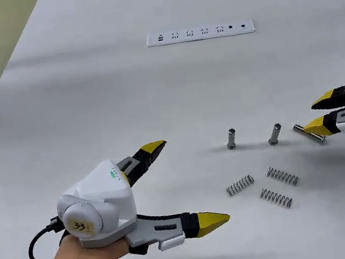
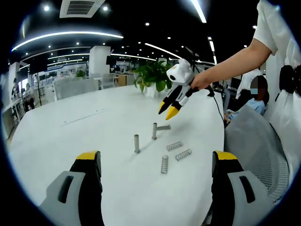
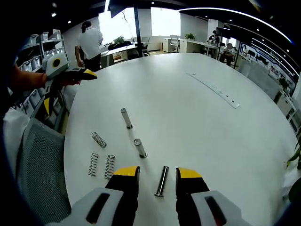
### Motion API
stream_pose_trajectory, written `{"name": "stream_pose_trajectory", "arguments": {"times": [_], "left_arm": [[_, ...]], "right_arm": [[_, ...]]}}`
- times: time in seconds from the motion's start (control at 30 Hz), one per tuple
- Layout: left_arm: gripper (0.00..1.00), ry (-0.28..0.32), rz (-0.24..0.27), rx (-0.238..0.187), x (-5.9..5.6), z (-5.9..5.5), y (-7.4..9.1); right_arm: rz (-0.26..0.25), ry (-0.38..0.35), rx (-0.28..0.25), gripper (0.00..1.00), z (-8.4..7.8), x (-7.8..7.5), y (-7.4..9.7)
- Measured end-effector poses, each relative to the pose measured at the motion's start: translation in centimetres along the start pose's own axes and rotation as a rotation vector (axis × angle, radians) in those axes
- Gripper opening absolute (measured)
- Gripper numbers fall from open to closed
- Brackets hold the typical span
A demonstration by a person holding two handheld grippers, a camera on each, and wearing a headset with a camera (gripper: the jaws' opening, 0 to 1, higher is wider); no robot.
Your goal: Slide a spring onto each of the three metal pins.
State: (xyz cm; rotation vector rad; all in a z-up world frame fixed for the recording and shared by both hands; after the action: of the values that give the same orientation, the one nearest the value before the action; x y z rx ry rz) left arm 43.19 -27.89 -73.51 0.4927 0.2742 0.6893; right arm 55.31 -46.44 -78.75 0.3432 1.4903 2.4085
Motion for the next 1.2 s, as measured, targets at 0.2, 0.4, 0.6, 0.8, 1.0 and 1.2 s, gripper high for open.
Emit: {"name": "stream_pose_trajectory", "arguments": {"times": [0.2,0.4,0.6,0.8,1.0,1.2], "left_arm": [[0.98,0.005,-0.004,-0.005,0.0,0.0,-0.1],[0.97,0.007,-0.005,-0.010,0.1,0.1,-0.1],[0.97,0.009,-0.009,-0.012,0.2,0.0,-0.1],[0.97,0.016,-0.007,-0.022,0.3,0.1,-0.1],[0.97,0.021,-0.002,-0.030,0.5,0.3,0.0],[0.96,0.026,0.000,-0.033,0.5,0.2,0.1]], "right_arm": [[0.005,0.006,0.052,0.24,-0.1,-0.2,-1.1],[0.011,0.004,0.116,0.19,-0.5,-0.4,-2.2],[0.014,0.004,0.158,0.16,-0.7,-0.6,-3.1],[0.015,-0.002,0.203,0.14,-1.2,-1.4,-4.1],[0.025,-0.008,0.226,0.12,-1.2,-1.2,-4.4],[0.025,-0.017,0.250,0.11,-1.3,-1.2,-4.7]]}}
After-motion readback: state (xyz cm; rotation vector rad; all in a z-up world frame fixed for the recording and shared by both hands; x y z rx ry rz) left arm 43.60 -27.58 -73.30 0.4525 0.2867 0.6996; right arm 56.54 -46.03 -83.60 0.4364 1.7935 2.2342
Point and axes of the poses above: the centre of the closed fingertips' face, and the gripper's own axes: y roughly backward along the fingers, x roughly to its left, z roughly out of its top, the point moved 1 cm from there along y, roughly backward along the fingers, and after that the axes turned 12 degrees about x, right-handed, at the moved point
